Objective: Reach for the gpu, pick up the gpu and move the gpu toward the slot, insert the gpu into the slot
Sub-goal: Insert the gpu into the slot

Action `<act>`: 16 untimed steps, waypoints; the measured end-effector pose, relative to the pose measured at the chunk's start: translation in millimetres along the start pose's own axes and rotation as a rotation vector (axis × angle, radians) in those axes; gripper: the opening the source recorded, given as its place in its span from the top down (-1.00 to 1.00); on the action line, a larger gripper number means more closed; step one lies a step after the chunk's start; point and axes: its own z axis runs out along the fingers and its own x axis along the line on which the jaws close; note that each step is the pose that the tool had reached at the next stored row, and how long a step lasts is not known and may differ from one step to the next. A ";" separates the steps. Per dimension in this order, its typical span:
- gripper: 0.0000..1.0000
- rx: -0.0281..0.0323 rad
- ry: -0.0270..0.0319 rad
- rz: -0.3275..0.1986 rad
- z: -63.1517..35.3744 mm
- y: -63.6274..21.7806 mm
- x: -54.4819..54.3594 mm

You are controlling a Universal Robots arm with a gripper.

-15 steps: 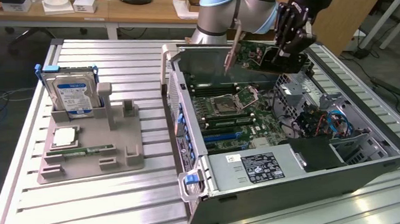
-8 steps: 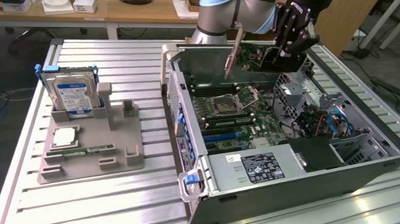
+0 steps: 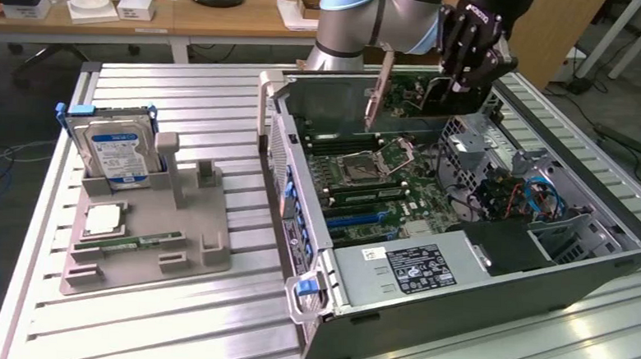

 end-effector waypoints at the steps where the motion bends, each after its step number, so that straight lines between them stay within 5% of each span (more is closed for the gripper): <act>1: 0.47 0.0052 0.0000 -0.001 0.1 0.1 0.0; 3: 0.47 0.0116 0.0000 -0.001 0.1 2.5 0.0; 16: 0.47 0.0124 0.0001 0.023 4.4 2.7 1.3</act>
